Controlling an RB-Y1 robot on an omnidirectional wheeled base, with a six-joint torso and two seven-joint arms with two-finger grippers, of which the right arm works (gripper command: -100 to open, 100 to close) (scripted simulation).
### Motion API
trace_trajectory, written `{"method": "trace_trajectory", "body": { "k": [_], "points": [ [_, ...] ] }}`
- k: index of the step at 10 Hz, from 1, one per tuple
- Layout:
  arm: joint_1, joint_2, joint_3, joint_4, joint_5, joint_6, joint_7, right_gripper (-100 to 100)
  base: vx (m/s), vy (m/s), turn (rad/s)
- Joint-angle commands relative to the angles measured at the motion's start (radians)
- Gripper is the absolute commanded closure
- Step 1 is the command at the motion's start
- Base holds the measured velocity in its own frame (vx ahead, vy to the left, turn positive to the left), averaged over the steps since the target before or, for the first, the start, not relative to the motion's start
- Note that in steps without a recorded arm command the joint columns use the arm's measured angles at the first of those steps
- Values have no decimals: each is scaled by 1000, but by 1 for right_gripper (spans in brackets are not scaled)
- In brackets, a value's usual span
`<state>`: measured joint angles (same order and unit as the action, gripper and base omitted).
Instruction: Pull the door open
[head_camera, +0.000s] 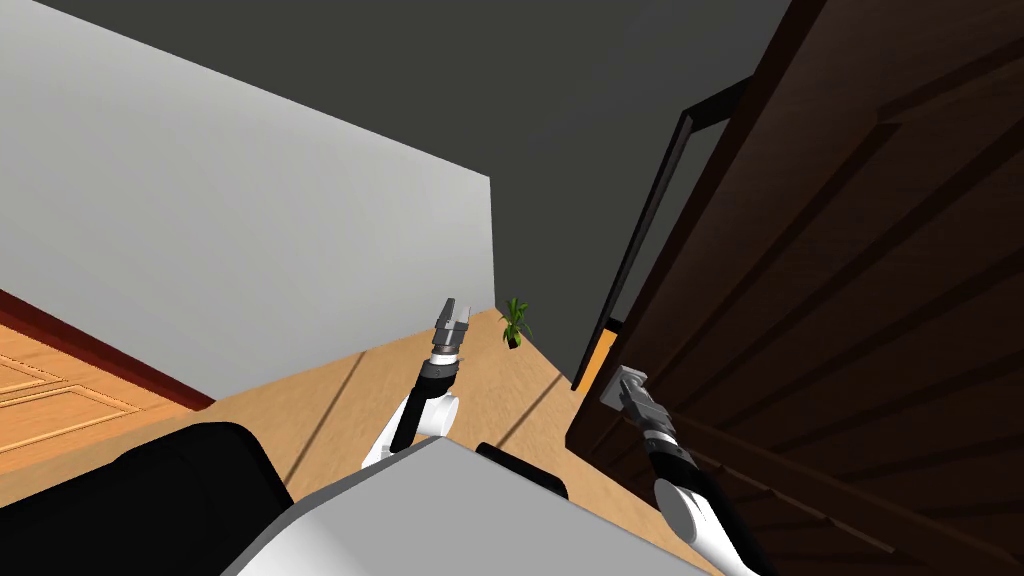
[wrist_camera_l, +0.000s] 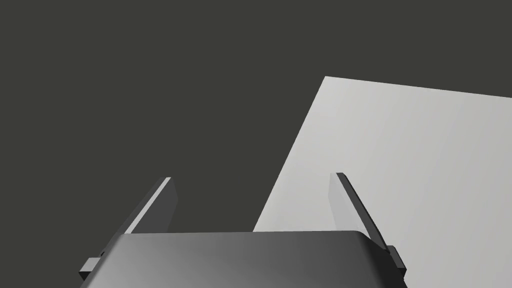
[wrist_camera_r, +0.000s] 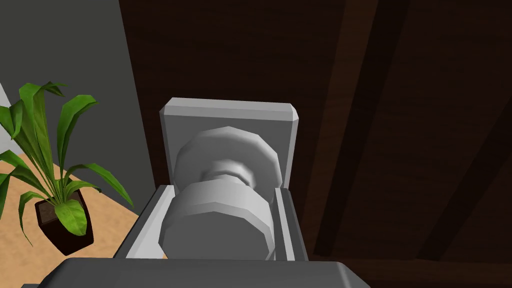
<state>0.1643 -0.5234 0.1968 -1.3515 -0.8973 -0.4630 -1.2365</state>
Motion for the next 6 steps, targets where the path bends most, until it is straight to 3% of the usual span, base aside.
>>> {"method": "trace_trajectory", "body": {
  "k": [1, 5, 6],
  "points": [
    [10, -18, 18, -10, 1, -13, -17, 100, -205, -57, 107],
    [32, -59, 57, -33, 3, -37, -51, 100, -213, -68, 124],
    [31, -51, 51, -31, 2, -28, -42, 100, -97, -17, 31]
  ]
}}
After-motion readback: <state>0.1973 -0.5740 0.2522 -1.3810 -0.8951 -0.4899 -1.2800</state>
